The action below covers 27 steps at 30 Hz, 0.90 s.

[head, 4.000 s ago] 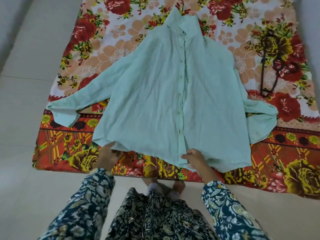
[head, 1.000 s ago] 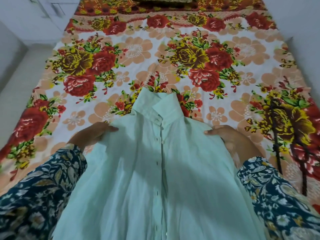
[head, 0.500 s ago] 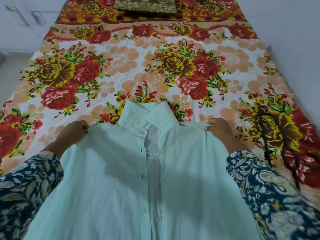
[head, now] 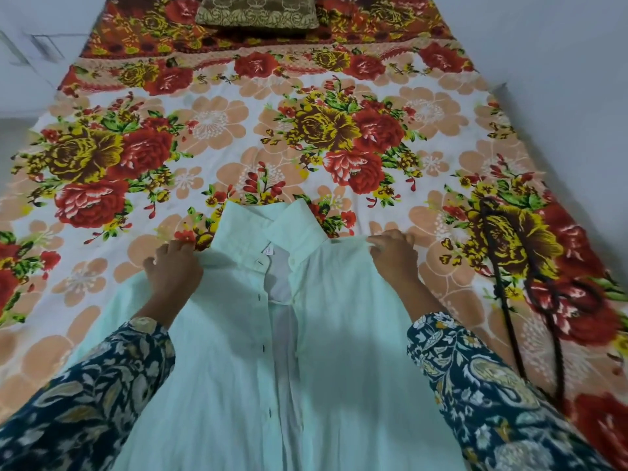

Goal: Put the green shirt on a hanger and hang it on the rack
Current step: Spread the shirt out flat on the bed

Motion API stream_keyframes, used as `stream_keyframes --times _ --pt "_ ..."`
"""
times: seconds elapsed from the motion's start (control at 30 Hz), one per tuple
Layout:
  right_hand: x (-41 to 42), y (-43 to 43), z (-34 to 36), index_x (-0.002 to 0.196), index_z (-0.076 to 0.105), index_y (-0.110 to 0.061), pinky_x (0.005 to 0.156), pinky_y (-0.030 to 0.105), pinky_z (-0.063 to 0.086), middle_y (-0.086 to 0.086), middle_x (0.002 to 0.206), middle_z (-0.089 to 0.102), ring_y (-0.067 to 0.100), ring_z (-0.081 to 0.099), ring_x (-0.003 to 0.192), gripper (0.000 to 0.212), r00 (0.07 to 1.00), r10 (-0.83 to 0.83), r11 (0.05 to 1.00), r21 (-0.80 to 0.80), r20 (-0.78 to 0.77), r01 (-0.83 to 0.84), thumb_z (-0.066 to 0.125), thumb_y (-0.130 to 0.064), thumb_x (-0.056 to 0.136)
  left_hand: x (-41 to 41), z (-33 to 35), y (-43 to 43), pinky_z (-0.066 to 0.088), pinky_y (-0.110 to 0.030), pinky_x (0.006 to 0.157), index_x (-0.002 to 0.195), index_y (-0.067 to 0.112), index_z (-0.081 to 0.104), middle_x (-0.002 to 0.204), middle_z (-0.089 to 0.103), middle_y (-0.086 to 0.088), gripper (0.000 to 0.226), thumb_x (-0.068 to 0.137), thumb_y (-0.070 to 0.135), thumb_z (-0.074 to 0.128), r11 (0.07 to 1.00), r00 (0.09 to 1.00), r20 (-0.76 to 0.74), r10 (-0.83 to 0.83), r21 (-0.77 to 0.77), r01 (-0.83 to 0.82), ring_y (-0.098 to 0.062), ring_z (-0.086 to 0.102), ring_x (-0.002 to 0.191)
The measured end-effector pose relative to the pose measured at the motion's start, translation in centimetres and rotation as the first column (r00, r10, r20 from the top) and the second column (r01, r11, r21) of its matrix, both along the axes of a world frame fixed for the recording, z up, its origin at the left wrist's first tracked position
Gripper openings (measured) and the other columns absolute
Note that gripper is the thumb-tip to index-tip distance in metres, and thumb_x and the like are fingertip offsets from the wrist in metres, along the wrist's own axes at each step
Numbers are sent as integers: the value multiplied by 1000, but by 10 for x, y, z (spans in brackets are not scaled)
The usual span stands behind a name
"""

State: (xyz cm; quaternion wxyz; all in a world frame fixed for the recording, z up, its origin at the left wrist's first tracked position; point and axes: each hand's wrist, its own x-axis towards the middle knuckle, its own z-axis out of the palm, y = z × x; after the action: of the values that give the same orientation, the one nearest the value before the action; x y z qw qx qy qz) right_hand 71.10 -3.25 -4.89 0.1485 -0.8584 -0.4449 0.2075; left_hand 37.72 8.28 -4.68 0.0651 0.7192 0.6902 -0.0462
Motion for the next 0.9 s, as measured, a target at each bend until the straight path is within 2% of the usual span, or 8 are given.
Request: stream_keyframes --times 0.07,0.17,0.3,0.4,0.53,0.67,0.77,0.9 --pt "1 -9 -1 118 65 -21 101 41 34 8 129 54 31 35 125 32 991 -76 993 81 -112 85 48 -13 91 21 6 -6 28 -55 106 127 4 52 140 44 -19 40 88 7 44 999 994 108 21 38 -25 -38 34 131" --pt "5 -22 -2 109 69 -13 103 43 39 14 119 62 33 45 122 31 941 -192 950 187 -278 249 47 -6 88 67 19 -17 37 -51 101 122 3 59 134 50 -20 37 87 7 49 994 953 296 -61 109 30 -39 40 125" --pt "26 -43 10 98 69 -2 94 39 46 17 113 65 32 54 112 25 820 -383 831 229 -424 507 46 -3 87 143 33 -37 44 -44 95 109 4 66 120 61 -19 28 89 7 47 981 820 539 -192 77 180 -37 52 114" --pt "54 -73 11 95 68 0 86 44 48 19 108 66 35 57 104 27 750 -541 747 194 -379 636 43 -2 87 193 38 -64 43 -32 85 101 2 67 111 66 -18 23 91 6 46 955 700 679 -221 5 297 -33 59 103" --pt "99 -128 6 98 67 -3 81 44 50 22 107 65 40 55 106 28 656 -713 641 147 -247 753 43 -5 84 254 30 -103 44 -31 83 103 5 63 107 68 -14 21 93 9 45 880 608 768 -202 -131 457 -29 61 99" --pt "124 -176 6 121 55 -3 97 47 40 20 129 50 38 40 124 36 606 -795 605 23 -38 796 45 -10 88 303 24 -134 47 -35 78 94 15 61 99 68 -14 20 91 5 44 810 537 835 -120 -230 539 -31 62 90" --pt "131 -202 0 128 43 0 101 48 37 20 136 40 37 35 128 40 558 -827 555 -51 71 830 46 -13 90 334 23 -156 48 -39 82 85 18 60 96 65 -10 22 90 3 44 761 492 866 -90 -259 595 -30 62 90" --pt "139 -218 -12 118 49 4 94 44 41 22 124 50 37 44 119 34 653 -752 655 -10 90 755 48 -8 86 353 21 -171 47 -37 90 109 6 62 115 65 -16 24 93 9 45 746 510 852 -117 -264 612 -30 60 107"
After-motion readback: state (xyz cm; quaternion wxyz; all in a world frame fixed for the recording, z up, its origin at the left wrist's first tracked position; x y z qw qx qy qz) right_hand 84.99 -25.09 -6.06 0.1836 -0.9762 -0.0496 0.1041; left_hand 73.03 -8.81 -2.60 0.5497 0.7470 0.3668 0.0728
